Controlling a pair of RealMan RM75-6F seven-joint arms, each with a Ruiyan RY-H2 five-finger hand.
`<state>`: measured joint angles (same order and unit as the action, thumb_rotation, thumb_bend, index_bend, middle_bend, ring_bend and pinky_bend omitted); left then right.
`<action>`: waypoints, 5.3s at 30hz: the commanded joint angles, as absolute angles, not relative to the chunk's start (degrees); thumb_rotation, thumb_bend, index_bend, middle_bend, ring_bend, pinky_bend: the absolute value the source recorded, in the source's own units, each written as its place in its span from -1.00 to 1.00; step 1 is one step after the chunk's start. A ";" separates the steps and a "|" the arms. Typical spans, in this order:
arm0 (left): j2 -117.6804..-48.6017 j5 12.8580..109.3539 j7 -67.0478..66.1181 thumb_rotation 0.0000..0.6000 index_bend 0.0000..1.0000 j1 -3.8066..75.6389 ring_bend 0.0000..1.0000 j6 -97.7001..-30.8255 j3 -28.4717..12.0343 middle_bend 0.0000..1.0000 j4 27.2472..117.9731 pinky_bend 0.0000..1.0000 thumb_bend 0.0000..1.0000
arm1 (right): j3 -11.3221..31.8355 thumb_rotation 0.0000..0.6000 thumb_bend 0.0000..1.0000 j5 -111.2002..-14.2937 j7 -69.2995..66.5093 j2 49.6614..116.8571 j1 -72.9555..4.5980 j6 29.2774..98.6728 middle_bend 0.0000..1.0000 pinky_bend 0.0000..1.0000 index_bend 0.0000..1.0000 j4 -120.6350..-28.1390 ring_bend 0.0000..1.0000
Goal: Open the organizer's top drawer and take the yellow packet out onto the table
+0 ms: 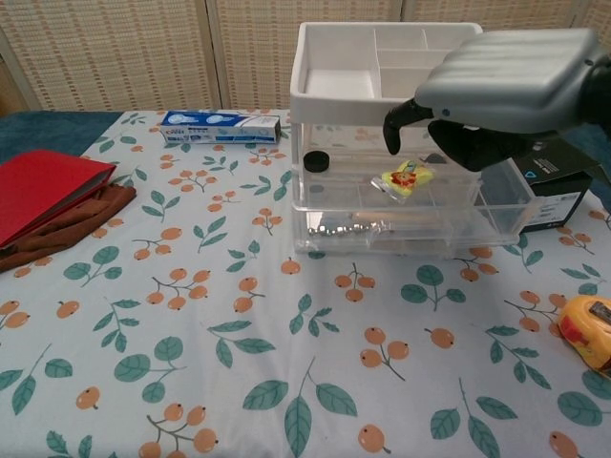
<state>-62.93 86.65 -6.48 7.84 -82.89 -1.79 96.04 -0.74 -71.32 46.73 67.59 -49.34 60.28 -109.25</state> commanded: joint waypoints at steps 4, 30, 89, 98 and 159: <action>-63.03 86.65 -6.38 1.00 -0.60 7.91 -0.70 -82.74 -1.76 -0.73 95.82 -0.75 -0.65 | 0.67 1.00 -0.94 -72.93 45.63 69.49 -47.80 62.38 1.00 1.00 -0.35 -107.70 1.00; -63.17 86.89 -6.48 1.00 -0.60 7.86 -0.70 -83.00 -1.73 -0.73 95.92 -0.75 -0.65 | 4.43 1.00 -1.00 -78.57 39.36 70.26 -43.06 65.49 1.00 1.00 -0.34 -108.28 1.00; -63.18 86.65 -6.21 1.00 -0.60 7.80 -0.72 -82.97 -1.66 -0.73 95.69 -0.75 -0.65 | 3.77 1.00 -0.98 -67.43 51.33 70.73 -45.58 57.46 1.00 1.00 -0.34 -108.84 1.00; -63.28 86.87 -6.00 1.00 -0.60 7.73 -0.72 -83.12 -1.62 -0.73 95.56 -0.75 -0.65 | 4.82 1.00 -0.87 -74.17 33.92 68.20 -40.36 63.57 0.70 1.00 -0.41 -111.25 0.81; -62.55 86.77 -8.04 1.00 -0.60 7.50 -0.72 -82.99 -1.40 -0.73 98.03 -0.75 -0.65 | 3.96 1.00 -0.49 -91.93 27.48 69.84 -50.59 47.39 0.82 1.00 -0.12 -94.72 0.99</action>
<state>-62.55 86.76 -8.04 7.50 -82.99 -1.40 98.03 3.97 -91.94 27.46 69.83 -50.60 47.38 -94.74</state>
